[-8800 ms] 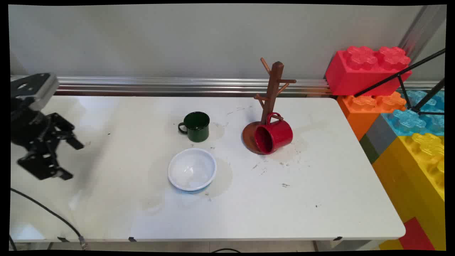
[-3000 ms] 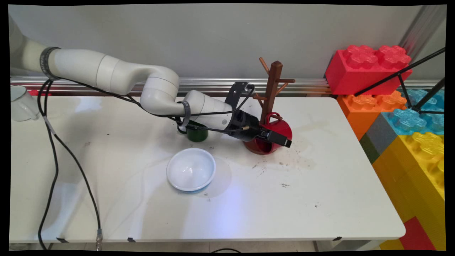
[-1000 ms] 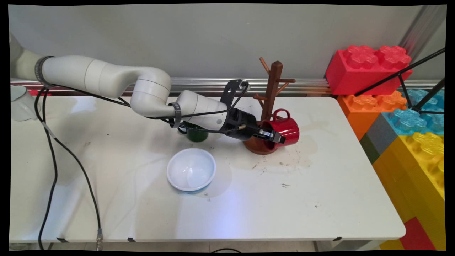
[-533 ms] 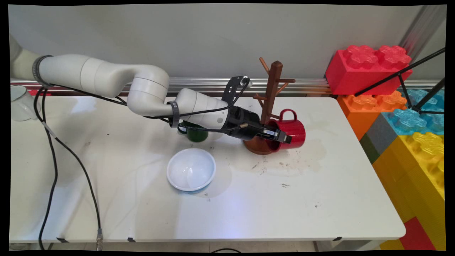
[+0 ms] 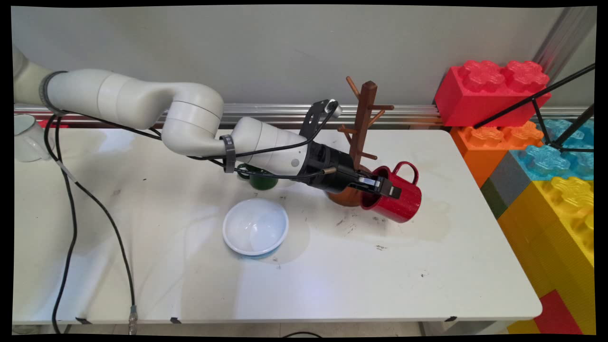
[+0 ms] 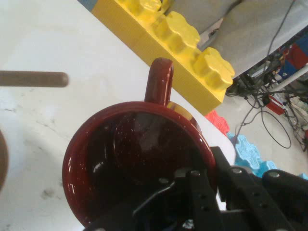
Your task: Place the picked object on the table
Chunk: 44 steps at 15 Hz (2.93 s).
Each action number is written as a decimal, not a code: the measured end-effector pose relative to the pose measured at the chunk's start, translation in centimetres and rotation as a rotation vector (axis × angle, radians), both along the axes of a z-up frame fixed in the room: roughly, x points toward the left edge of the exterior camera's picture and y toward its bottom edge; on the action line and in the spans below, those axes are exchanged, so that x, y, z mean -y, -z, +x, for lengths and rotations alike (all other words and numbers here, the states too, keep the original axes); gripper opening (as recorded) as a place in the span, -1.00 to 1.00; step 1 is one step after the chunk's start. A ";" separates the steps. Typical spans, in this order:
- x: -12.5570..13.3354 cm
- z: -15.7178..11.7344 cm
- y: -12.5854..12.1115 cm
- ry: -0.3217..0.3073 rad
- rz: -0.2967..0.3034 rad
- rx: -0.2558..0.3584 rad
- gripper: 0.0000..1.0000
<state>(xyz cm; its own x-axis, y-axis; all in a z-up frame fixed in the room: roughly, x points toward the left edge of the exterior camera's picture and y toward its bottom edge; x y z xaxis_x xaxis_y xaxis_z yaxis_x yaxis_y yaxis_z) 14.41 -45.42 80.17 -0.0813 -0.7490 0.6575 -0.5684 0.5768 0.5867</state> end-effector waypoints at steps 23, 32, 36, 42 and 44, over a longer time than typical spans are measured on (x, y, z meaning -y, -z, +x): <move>-2.3 3.0 -8.8 0.072 -0.019 0.209 -1.00; -1.9 1.8 -11.8 0.115 -0.024 0.320 -1.00; -1.6 1.2 -12.4 0.136 -0.012 0.401 -1.00; -1.6 0.3 -12.3 0.198 0.004 0.505 -1.00; -1.7 0.1 -12.2 0.218 0.003 0.533 -1.00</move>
<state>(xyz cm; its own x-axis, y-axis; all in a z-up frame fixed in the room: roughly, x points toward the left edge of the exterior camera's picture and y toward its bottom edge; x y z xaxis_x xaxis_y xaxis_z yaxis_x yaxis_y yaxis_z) 14.54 -43.75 92.33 -0.5535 -0.6794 0.4817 -0.6542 0.7126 0.2535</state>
